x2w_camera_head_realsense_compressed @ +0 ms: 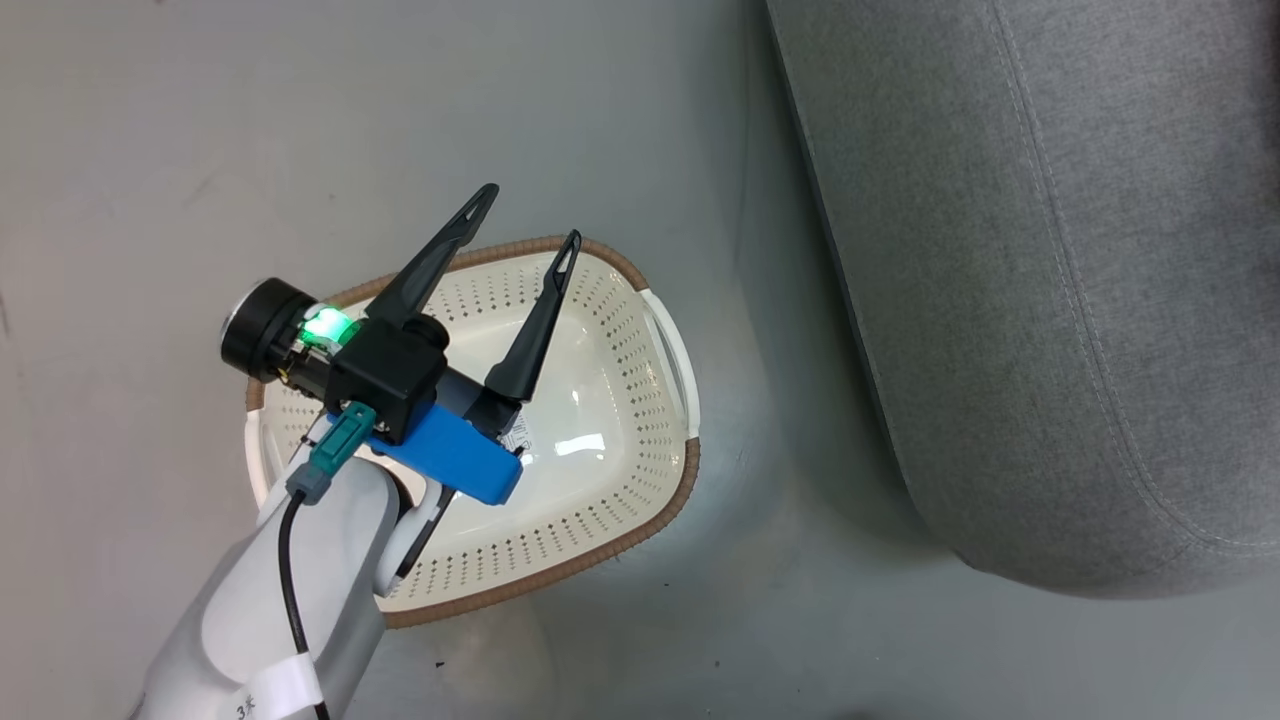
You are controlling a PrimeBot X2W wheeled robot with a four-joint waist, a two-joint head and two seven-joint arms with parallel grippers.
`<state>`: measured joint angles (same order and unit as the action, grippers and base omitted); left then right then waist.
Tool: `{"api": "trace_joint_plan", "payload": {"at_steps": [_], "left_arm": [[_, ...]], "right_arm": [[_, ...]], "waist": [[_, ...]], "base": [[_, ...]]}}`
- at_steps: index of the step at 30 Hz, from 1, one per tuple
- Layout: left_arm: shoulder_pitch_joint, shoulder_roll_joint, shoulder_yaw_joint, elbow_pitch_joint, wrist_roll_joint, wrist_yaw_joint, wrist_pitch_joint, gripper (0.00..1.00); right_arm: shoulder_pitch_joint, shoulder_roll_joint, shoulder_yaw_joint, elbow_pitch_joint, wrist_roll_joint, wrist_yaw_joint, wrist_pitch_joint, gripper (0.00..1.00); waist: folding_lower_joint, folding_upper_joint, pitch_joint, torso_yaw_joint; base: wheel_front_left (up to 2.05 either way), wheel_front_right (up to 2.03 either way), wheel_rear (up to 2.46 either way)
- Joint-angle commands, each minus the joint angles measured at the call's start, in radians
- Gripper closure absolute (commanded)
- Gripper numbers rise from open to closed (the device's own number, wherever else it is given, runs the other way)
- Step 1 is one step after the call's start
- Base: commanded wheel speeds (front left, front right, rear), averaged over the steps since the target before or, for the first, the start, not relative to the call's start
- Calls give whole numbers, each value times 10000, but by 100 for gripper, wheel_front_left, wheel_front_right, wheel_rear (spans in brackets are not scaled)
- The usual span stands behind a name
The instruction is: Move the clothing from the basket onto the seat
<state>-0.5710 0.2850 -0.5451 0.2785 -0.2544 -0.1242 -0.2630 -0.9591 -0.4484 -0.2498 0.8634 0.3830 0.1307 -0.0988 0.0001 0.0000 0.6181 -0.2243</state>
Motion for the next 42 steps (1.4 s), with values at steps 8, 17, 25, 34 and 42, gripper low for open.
{"api": "trace_joint_plan", "payload": {"at_steps": [8, 17, 25, 34, 42], "left_arm": [[646, -460, 359, 277, -253, -4, -28, 0], [2078, -1025, 1041, 665, -609, -58, -27, 0], [3623, -1465, 1882, 912, -704, -70, -26, 0], [4608, -1690, 2945, 1097, -709, -60, -26, 0], [5008, -1825, 3662, 1244, -615, -66, -26, 0]], "right_arm": [[714, 126, 338, -123, -588, 2, 119, 0], [2442, 339, 1034, -1300, -927, 2, 736, 0], [4885, 998, 1041, -3386, -996, 3, 1077, 0], [7102, 2137, 1114, -5709, -1458, 3, 1414, 0], [8263, 2964, 1482, -6798, -1901, 3, 1277, 0]], "waist": [[-1, 0, -1252, 188], [-1, 0, -3367, 617], [-1, 0, -4899, 1179], [-1, 0, -5753, 1811], [-1, 0, -6132, 2250]], "base": [[0, 0, 0], [0, 0, 0], [0, 0, 0], [0, 0, 0], [0, 0, 0]]}}
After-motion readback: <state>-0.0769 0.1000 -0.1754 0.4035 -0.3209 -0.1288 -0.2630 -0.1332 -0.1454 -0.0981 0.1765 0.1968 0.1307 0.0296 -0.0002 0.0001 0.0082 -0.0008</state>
